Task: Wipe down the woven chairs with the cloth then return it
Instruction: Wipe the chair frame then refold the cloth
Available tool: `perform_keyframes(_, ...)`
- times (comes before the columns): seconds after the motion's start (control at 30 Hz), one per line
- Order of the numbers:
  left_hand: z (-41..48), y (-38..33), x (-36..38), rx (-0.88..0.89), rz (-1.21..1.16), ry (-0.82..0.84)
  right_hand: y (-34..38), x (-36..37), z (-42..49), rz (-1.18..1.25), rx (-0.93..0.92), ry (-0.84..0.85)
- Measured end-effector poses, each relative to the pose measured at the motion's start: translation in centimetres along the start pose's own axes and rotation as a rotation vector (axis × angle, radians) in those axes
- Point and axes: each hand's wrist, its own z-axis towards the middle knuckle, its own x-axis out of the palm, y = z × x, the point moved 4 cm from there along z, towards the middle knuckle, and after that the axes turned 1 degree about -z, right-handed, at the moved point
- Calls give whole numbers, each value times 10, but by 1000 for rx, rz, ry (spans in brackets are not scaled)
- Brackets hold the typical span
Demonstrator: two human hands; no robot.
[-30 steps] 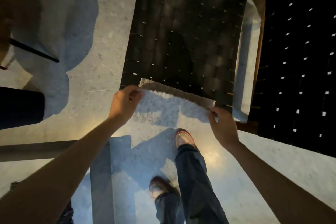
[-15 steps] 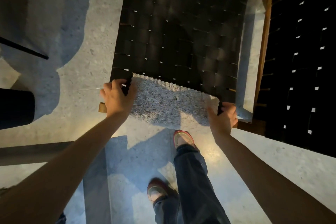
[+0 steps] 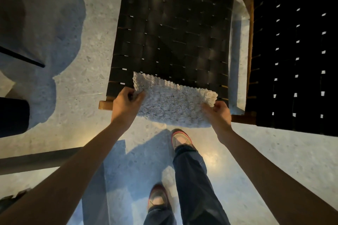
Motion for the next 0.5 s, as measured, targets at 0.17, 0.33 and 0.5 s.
perform_keyframes(0.17, -50, -32, 0, 196, -101, 71, 15, -22, -62, 277, -168, 53)
perform_keyframes(0.33, -126, -63, 5, 334, -193, 391, 10, -45, -148, 422, -263, 78)
perform_keyframes(0.5, -208, -85, 17, 294, -379, 654, -15, -67, -209, 668, -217, 90)
